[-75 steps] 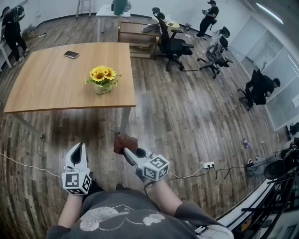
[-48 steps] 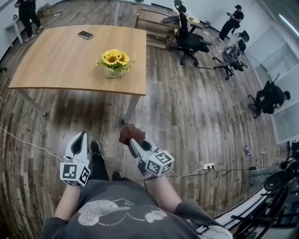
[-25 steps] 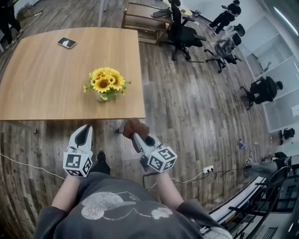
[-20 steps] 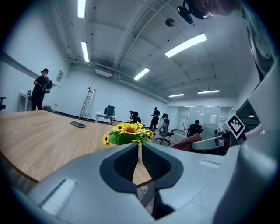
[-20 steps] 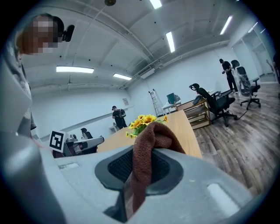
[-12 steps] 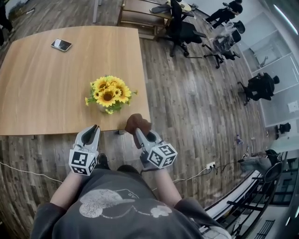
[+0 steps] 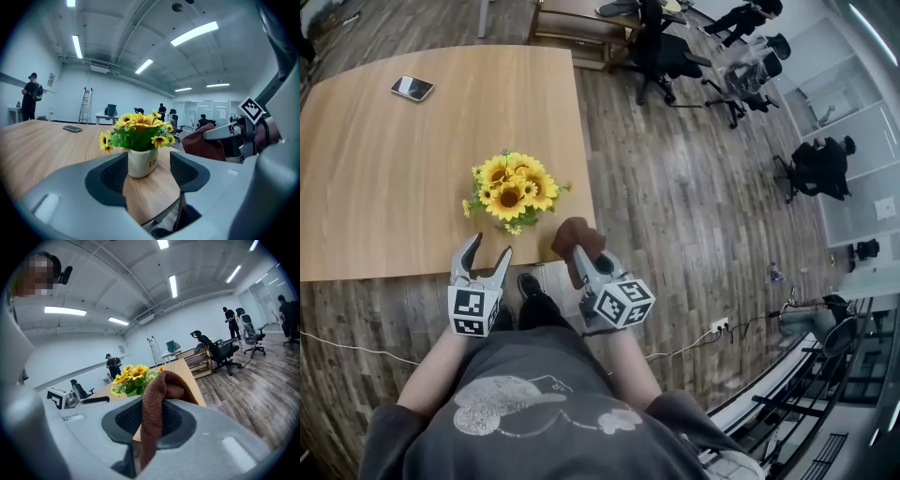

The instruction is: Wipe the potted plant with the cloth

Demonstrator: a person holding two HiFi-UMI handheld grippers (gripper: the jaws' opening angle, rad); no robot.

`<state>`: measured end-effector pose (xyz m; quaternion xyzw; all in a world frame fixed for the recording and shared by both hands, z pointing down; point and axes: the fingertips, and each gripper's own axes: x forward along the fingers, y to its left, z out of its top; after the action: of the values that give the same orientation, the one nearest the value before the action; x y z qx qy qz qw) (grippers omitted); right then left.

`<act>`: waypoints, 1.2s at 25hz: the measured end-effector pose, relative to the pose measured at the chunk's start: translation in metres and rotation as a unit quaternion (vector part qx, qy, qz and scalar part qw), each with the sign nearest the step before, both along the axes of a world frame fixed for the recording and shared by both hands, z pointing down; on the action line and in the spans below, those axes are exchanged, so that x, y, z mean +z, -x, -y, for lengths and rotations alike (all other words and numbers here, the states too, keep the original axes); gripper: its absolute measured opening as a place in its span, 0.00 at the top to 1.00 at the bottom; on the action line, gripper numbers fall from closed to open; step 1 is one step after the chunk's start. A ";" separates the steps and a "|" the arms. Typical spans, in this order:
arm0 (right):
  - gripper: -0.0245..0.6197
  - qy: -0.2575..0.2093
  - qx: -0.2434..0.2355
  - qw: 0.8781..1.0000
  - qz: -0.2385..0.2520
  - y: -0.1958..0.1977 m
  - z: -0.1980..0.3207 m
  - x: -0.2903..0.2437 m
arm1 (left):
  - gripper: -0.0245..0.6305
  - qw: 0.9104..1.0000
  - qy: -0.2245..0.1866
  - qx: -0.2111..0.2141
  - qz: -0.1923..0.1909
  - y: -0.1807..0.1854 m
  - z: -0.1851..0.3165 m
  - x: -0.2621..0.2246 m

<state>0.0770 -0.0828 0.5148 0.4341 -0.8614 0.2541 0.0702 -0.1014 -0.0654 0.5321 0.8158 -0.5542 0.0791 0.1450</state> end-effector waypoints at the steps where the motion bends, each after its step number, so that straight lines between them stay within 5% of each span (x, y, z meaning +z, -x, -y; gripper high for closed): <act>1: 0.89 0.003 0.000 1.000 -0.004 -0.001 0.004 0.002 | 0.49 1.000 0.004 -0.001 0.004 -0.001 0.004 0.003; 6: 0.89 0.024 0.003 0.999 -0.022 -0.011 0.037 0.015 | 0.33 0.999 0.031 -0.005 0.036 -0.009 0.029 0.026; 17: 0.89 0.043 -0.109 0.992 -0.050 0.020 0.117 0.046 | 0.31 0.993 0.067 -0.046 0.081 -0.004 0.068 0.056; 30: 0.89 0.046 -0.312 0.949 -0.023 0.113 0.151 0.055 | 0.34 0.993 0.082 -0.007 0.086 -0.004 0.072 0.056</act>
<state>-0.0361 -0.2338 0.5695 0.1454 -0.9393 0.2493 0.1856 -0.0976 -0.1376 0.5882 0.7876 -0.5616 0.1932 0.1640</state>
